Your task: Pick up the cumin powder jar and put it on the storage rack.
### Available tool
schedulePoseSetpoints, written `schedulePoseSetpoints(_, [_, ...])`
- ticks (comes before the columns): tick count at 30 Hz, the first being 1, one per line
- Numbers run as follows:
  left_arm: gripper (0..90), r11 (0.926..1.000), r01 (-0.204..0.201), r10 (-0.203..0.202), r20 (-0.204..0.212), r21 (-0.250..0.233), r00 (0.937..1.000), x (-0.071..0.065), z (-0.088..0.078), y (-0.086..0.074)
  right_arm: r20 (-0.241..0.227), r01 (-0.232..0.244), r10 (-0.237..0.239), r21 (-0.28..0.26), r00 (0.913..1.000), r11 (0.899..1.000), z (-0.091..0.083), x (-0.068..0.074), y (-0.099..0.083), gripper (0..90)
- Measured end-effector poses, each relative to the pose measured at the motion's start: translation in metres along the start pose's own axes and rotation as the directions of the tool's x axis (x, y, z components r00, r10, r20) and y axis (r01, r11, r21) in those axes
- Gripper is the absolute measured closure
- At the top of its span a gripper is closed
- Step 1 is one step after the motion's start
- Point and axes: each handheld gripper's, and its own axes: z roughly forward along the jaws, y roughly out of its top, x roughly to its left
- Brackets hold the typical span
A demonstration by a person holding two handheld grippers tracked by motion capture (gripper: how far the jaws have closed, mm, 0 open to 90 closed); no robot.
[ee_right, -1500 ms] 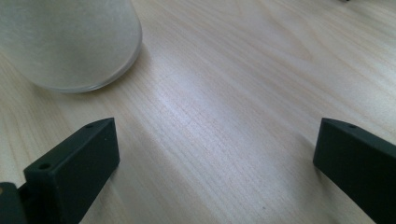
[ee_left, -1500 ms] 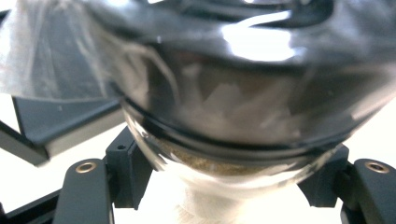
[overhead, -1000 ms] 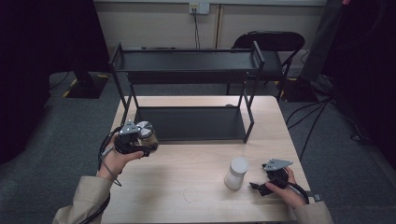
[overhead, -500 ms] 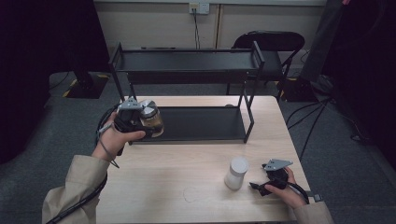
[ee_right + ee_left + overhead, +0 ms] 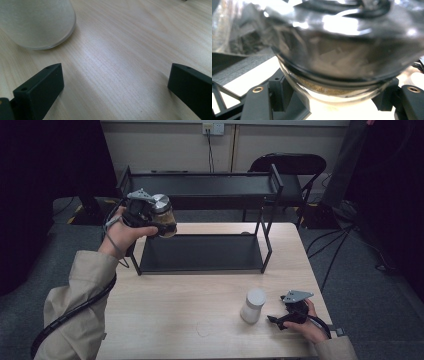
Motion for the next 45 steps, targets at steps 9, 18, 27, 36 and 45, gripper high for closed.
schedulePoseSetpoints(9, [30.8,0.9999,-0.001,0.002,-0.047,0.015,0.9989,0.002,0.004,0.039,0.000,0.000,0.000,0.000,1.0000,1.000,0.000,0.000,0.000,0.0])
schedulePoseSetpoints(18, [30.8,0.9996,0.018,-0.016,-0.094,0.022,0.9955,0.010,0.019,0.073,-0.004,0.003,-0.003,-0.001,1.0000,1.000,-0.001,-0.001,-0.001,0.0])
schedulePoseSetpoints(27, [30.8,0.9983,0.054,-0.051,-0.134,0.021,0.9897,0.019,0.043,0.095,-0.006,0.002,-0.002,0.000,1.0000,1.000,-0.002,-0.002,-0.002,0.0])
schedulePoseSetpoints(36, [30.8,0.9949,0.097,-0.090,-0.182,0.028,0.9792,0.031,0.064,0.108,-0.006,0.004,-0.004,0.000,1.0000,1.000,-0.002,-0.002,-0.002,0.0])
schedulePoseSetpoints(45, [30.8,0.9911,0.130,-0.121,-0.219,0.029,0.9681,0.039,0.084,0.113,-0.006,0.004,-0.004,0.000,1.0000,1.000,-0.002,-0.002,-0.002,0.0])
